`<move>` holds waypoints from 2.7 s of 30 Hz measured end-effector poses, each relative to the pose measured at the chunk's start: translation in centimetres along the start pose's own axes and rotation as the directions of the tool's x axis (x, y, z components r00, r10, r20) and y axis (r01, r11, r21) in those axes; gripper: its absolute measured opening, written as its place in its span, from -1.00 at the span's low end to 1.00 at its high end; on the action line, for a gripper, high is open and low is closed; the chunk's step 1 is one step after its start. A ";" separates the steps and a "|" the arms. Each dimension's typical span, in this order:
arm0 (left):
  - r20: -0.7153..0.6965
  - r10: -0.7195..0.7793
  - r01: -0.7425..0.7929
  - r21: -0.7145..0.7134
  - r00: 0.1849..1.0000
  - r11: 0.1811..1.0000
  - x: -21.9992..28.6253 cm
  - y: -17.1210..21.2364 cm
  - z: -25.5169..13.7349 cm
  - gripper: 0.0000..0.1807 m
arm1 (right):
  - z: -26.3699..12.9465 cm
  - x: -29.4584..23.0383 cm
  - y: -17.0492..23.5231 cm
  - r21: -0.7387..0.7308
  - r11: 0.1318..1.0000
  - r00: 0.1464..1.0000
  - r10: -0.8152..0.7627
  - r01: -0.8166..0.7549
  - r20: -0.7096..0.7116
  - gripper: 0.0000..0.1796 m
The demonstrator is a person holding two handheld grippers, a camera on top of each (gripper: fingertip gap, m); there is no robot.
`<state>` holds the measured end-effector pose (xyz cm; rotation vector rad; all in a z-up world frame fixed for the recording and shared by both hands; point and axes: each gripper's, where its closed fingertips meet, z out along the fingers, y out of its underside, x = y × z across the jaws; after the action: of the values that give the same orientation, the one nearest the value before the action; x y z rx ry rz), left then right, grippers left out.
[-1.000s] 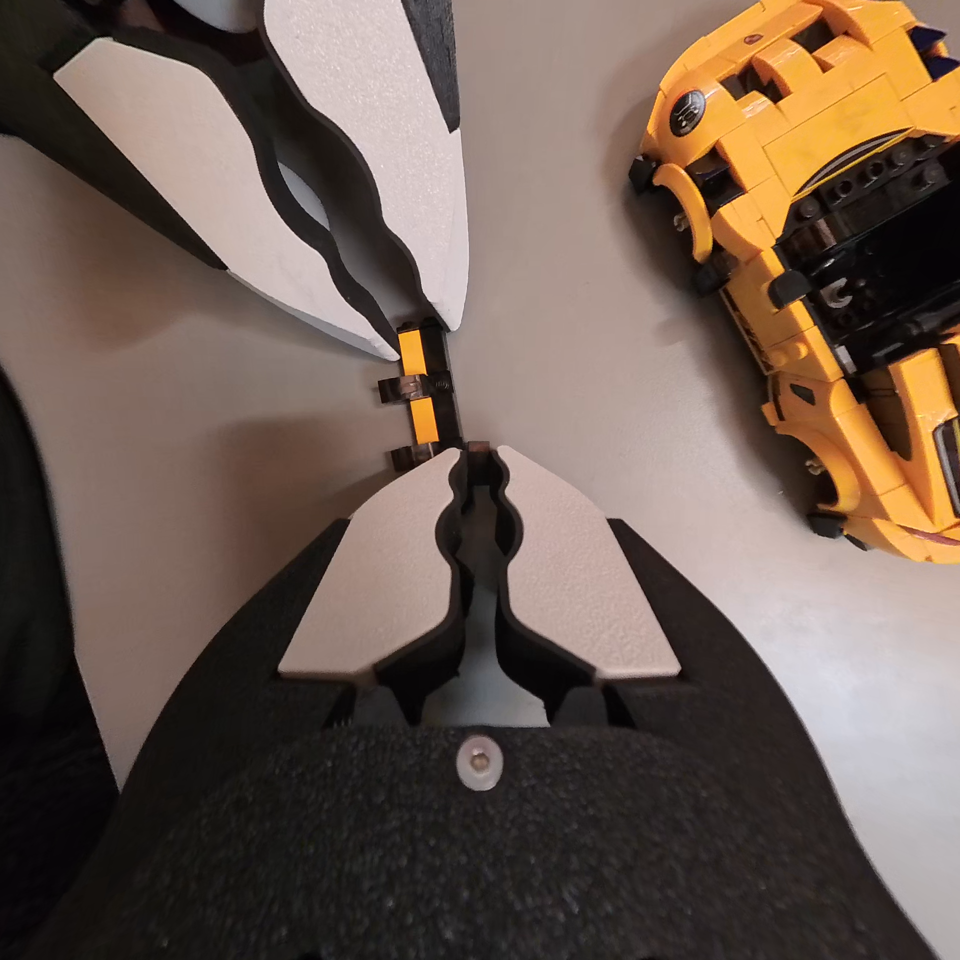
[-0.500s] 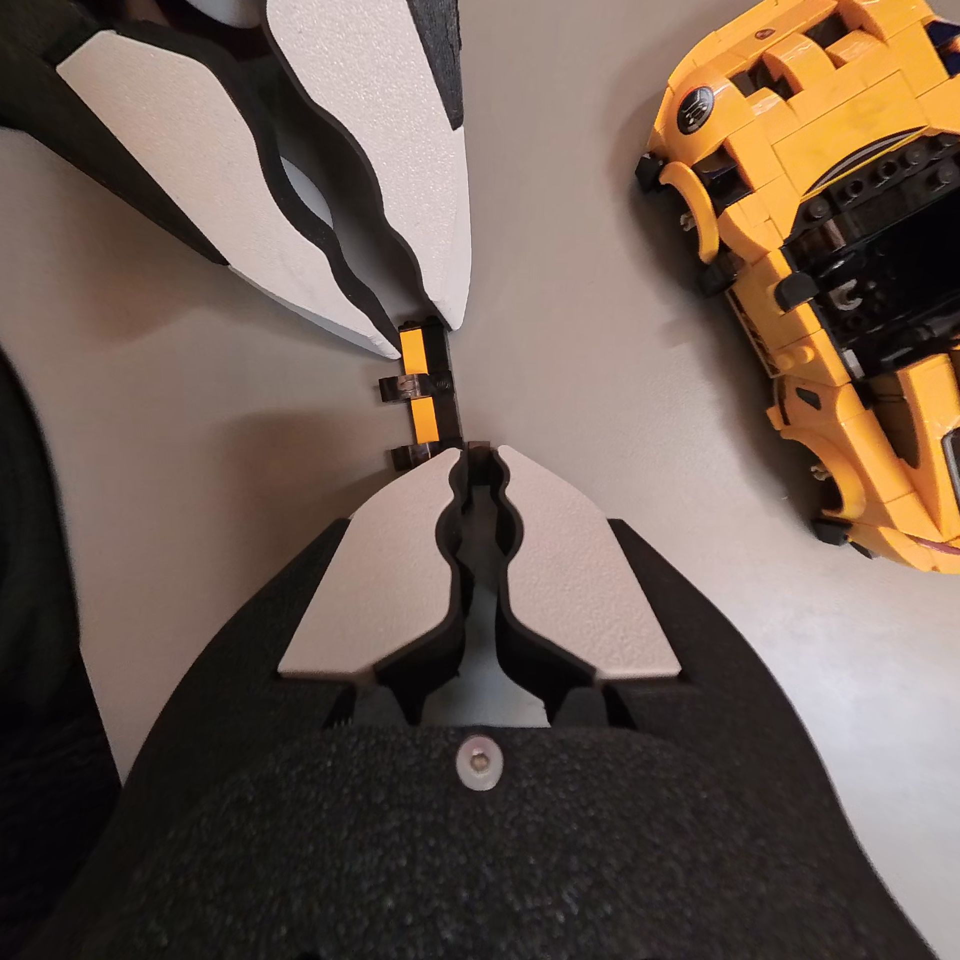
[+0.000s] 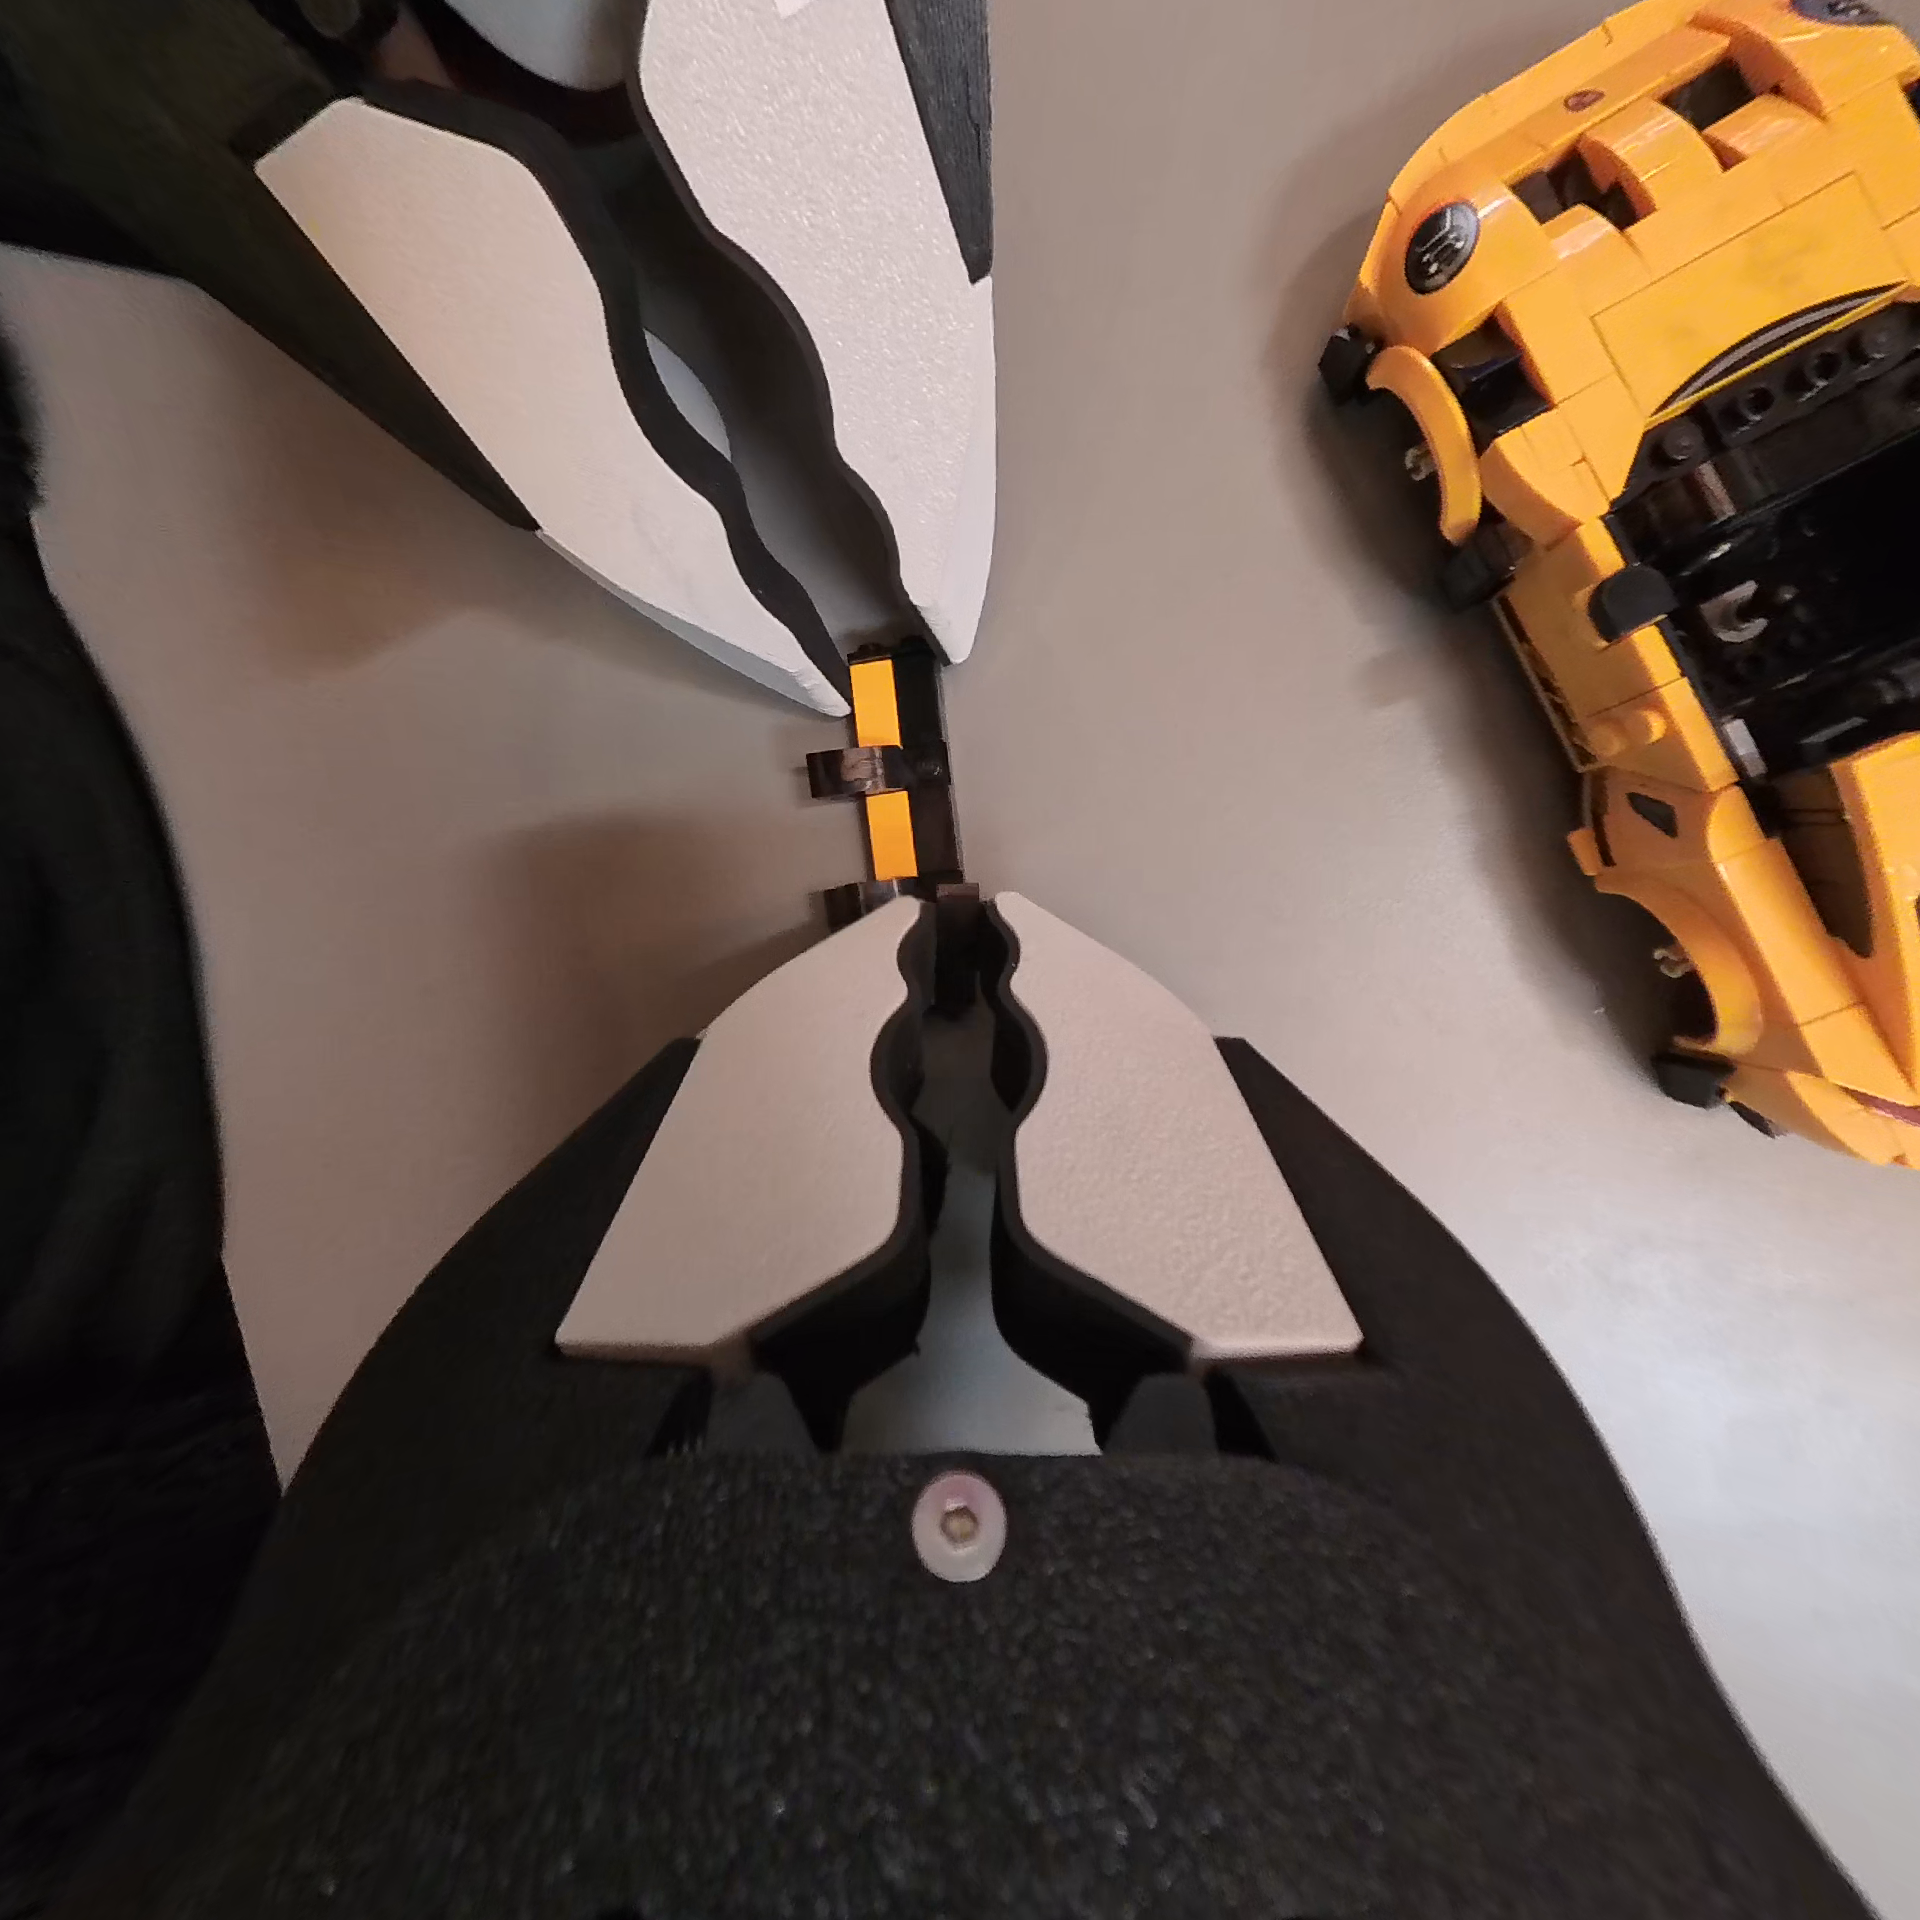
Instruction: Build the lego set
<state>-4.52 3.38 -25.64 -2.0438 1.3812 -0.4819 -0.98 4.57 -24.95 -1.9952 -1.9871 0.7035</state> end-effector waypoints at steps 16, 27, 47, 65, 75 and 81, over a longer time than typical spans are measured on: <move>-0.001 0.002 -0.002 -0.002 1.000 1.000 0.0 0.0 0.0 -0.81 | 0.0 -0.1 0.5 -0.009 1.000 0.996 0.019 -0.019 0.084 -0.92; -0.001 0.003 -0.003 -0.003 1.000 1.000 0.0 0.0 -0.1 -0.81 | 0.0 -0.5 0.6 -0.026 1.000 0.996 -0.006 0.008 0.089 -0.89; 0.000 0.014 -0.014 -0.005 1.000 1.000 0.1 0.1 -0.1 -0.81 | -0.5 -0.3 0.2 0.013 0.999 0.992 -0.044 0.043 0.117 -0.85; 0.001 0.038 -0.038 -0.001 0.999 0.999 0.1 0.1 -0.1 -0.81 | -0.8 0.2 0.2 0.015 1.000 0.988 -0.025 0.023 0.154 -0.89; -0.001 0.035 -0.035 0.001 0.999 0.999 0.1 0.1 -0.1 -0.81 | -0.4 -0.2 0.2 -0.004 1.000 0.971 -0.014 0.015 0.238 -0.88; -0.002 0.035 -0.035 0.001 0.999 0.999 0.1 0.1 -0.1 -0.81 | 0.2 -0.6 0.6 -0.052 0.998 0.965 -0.028 0.043 0.259 -0.91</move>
<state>-4.59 3.19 -25.60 -2.0157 1.4151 -0.4702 -0.53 3.94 -25.33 -1.9806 -2.2041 0.9525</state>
